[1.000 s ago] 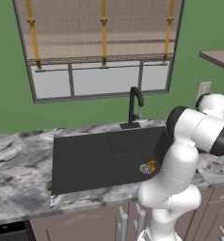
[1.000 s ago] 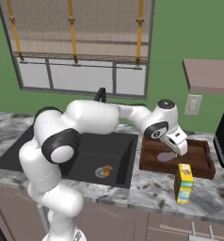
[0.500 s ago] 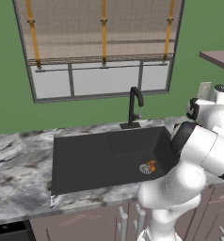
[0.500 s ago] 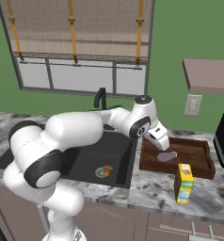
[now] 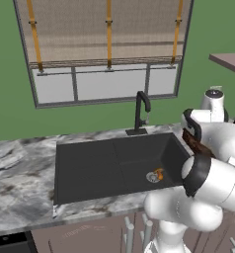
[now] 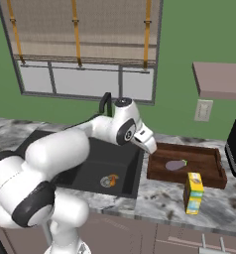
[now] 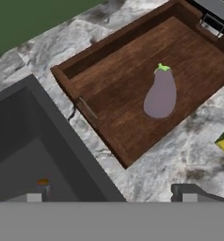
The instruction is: Pick up all produce items and place them in the sink. Turn on the sink faucet to wash them. Then turn the sink off and put them in the tray.
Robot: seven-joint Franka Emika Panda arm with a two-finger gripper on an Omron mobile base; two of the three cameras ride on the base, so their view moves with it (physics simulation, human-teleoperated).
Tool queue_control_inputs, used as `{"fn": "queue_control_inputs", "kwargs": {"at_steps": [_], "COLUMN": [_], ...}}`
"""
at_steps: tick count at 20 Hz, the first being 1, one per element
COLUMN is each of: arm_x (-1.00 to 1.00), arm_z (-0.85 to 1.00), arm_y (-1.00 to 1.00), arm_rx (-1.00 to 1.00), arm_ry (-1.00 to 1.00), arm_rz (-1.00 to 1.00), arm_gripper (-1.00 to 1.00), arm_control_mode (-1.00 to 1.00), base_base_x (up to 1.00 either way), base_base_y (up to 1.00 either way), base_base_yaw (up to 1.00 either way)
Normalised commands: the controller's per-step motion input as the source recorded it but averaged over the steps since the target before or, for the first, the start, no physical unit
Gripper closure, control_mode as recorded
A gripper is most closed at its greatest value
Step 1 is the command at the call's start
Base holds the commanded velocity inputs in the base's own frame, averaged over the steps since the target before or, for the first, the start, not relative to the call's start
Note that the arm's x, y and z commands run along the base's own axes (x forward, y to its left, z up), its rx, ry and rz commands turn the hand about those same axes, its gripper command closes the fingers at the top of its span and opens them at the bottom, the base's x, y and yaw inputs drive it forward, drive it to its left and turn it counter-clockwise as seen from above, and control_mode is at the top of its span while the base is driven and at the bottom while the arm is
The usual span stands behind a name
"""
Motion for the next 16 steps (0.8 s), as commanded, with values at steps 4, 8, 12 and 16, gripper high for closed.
{"fn": "queue_control_inputs", "kwargs": {"at_steps": [4,8,12,16], "arm_x": [-0.2,-0.3,-0.3,-0.2], "arm_z": [0.06,0.0,-0.01,-0.05], "arm_y": [0.47,0.28,0.3,0.42], "arm_rx": [-0.04,0.0,0.0,0.0], "arm_ry": [0.0,0.0,0.0,0.0], "arm_rz": [0.14,0.13,0.12,0.11], "arm_gripper": [-1.0,-1.0,-1.0,-1.0], "arm_control_mode": [-1.0,-1.0,-1.0,-1.0], "base_base_x": [0.0,0.0,0.0,0.0], "base_base_y": [0.0,0.0,0.0,0.0], "base_base_yaw": [0.0,0.0,0.0,0.0]}}
